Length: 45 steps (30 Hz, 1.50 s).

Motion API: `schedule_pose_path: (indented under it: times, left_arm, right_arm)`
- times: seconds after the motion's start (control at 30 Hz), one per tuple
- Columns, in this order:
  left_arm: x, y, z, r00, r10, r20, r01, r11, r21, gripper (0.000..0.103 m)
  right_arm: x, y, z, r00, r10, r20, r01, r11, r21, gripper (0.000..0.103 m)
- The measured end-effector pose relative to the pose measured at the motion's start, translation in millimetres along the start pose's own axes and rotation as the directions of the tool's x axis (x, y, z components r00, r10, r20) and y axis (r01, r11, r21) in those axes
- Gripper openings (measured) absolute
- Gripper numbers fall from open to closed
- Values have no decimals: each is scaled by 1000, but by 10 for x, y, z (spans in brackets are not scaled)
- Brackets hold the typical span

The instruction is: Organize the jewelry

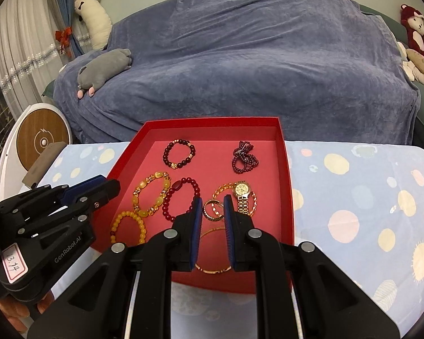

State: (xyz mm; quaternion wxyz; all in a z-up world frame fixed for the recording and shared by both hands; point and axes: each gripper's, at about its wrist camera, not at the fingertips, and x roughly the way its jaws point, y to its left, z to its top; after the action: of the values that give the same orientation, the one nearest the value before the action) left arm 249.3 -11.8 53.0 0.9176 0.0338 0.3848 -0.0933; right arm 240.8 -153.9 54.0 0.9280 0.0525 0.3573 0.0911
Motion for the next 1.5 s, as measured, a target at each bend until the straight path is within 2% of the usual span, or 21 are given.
schedule_pose_path:
  times: [0.33, 0.67, 0.7, 0.73, 0.8, 1.03, 1.23, 1.47, 1.5]
  left_arm:
    - [387, -44, 46, 999, 7, -44, -8, 1000, -9, 16]
    - [477, -67, 52, 998, 4, -63, -5, 1000, -23, 18]
    - [480, -75, 51, 998, 0, -66, -2, 1000, -20, 21]
    - [489, -82, 48, 997, 5, -71, -6, 1000, -16, 30]
    - [478, -103, 37, 998, 27, -61, -28, 1000, -4, 42]
    - [389, -49, -44, 997, 54, -50, -54, 999, 1, 42]
    - [259, -28, -255, 996, 62, -71, -61, 998, 15, 42]
    - [188, -25, -346, 994, 72, -86, -72, 997, 8, 42]
    - [196, -26, -376, 993, 75, -94, -75, 997, 11, 42]
  right_arm:
    - [353, -89, 27, 999, -10, -32, 11, 1000, 21, 15]
    - [417, -120, 14, 999, -17, -44, 18, 999, 28, 17]
    - [416, -114, 11, 999, -22, -42, 23, 999, 24, 17]
    - [414, -117, 9, 999, -28, -39, 29, 999, 23, 20]
    - [402, -126, 6, 999, -34, -34, 35, 999, 30, 34]
    - [309, -125, -59, 998, -49, -43, 50, 999, 10, 35]
    - [208, -92, -234, 995, -75, -69, 74, 997, -15, 35]
    - [193, -25, -384, 992, -85, -96, 83, 996, -21, 35]
    - [176, -18, -403, 992, -93, -88, 90, 996, -28, 38]
